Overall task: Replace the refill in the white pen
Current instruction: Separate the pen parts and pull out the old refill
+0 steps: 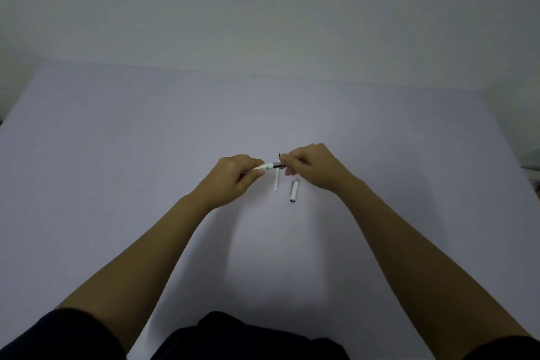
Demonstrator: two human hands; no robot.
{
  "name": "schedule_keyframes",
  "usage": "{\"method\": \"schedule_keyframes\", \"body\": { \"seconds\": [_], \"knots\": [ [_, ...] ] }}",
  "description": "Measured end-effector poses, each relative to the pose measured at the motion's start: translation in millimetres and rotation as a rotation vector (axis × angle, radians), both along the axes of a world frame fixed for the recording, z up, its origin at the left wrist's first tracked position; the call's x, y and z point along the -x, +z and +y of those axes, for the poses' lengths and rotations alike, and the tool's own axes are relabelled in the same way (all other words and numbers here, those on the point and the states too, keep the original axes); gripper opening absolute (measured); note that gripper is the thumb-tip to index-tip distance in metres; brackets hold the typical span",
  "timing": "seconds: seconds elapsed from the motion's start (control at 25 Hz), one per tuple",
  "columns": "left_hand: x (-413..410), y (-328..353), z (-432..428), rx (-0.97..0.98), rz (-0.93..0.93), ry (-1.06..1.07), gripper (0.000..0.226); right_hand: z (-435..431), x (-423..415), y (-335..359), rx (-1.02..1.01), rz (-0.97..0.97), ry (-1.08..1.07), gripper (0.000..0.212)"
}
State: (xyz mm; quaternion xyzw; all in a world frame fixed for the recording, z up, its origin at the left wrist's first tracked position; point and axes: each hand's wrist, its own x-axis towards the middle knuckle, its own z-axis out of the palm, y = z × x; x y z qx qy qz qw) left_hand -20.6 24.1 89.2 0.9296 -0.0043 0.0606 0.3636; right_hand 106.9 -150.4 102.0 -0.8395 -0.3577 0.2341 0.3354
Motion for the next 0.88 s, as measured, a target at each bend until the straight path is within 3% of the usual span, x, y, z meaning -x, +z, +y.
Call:
{"method": "schedule_keyframes", "body": {
  "seconds": [0.12, 0.2, 0.28, 0.36, 0.56, 0.72, 0.88],
  "knots": [
    [1, 0, -2, 0.008, -0.003, 0.006, 0.016, -2, 2, 2, -0.132, 0.071, 0.014, 0.008],
    [1, 1, -2, 0.03, -0.012, 0.025, 0.016, -4, 5, 3, -0.232, 0.103, -0.017, 0.015],
    [0, 1, -3, 0.034, -0.014, 0.025, 0.016, -2, 6, 2, -0.18, 0.137, -0.08, 0.008],
    [0, 1, -4, 0.017, -0.016, 0.005, 0.016, -2, 5, 3, -0.092, 0.13, -0.083, 0.014],
    [-1, -2, -5, 0.026, -0.033, 0.021, 0.017, -3, 8, 4, -0.246, 0.208, -0.096, 0.018],
    [-1, -8, -7, 0.073, -0.016, 0.047, 0.017, 1, 8, 8, -0.146, 0.142, -0.12, 0.004],
    [2, -17, -14, 0.265, 0.02, 0.169, 0.018, 2, 9, 14, -0.328, 0.24, -0.128, 0.027]
  ]
}}
